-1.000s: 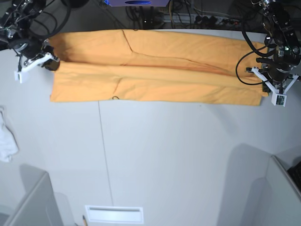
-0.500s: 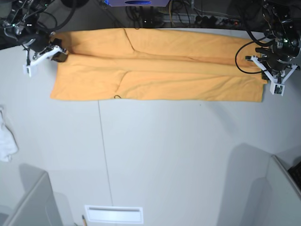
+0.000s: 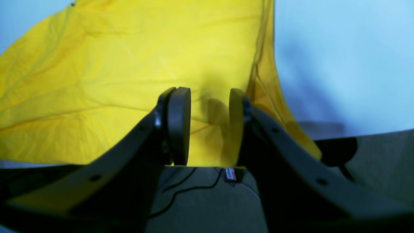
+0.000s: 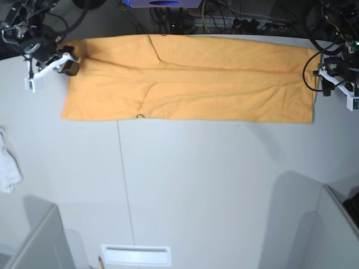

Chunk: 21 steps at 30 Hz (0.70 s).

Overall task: Fold the T-shirt properly
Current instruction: 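Lower the hem onto the shirt and open both grippers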

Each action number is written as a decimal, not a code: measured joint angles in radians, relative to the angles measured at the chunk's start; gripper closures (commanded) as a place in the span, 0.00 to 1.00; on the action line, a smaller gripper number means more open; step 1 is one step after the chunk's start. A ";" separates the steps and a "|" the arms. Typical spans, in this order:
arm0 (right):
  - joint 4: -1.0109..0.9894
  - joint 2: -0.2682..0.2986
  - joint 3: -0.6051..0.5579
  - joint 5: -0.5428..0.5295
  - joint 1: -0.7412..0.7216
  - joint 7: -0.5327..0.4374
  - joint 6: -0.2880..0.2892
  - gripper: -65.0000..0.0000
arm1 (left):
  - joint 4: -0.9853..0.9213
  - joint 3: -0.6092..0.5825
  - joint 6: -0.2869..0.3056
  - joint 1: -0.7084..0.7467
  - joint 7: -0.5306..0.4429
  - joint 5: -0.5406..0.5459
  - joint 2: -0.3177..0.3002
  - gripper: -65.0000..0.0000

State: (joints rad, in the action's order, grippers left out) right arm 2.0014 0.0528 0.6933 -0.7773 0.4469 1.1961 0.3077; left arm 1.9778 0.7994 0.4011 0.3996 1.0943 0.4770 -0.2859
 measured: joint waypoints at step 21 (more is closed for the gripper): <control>-0.100 -0.018 -0.235 0.277 -0.047 -0.119 0.056 1.00 | -0.196 -0.126 0.000 -0.134 -0.018 -0.241 0.124 1.00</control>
State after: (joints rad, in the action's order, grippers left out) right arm 1.9015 0.0353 0.4587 -0.5003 0.4004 1.0771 0.3641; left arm 1.7817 0.6731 0.4011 0.2657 1.0760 0.2359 -0.1619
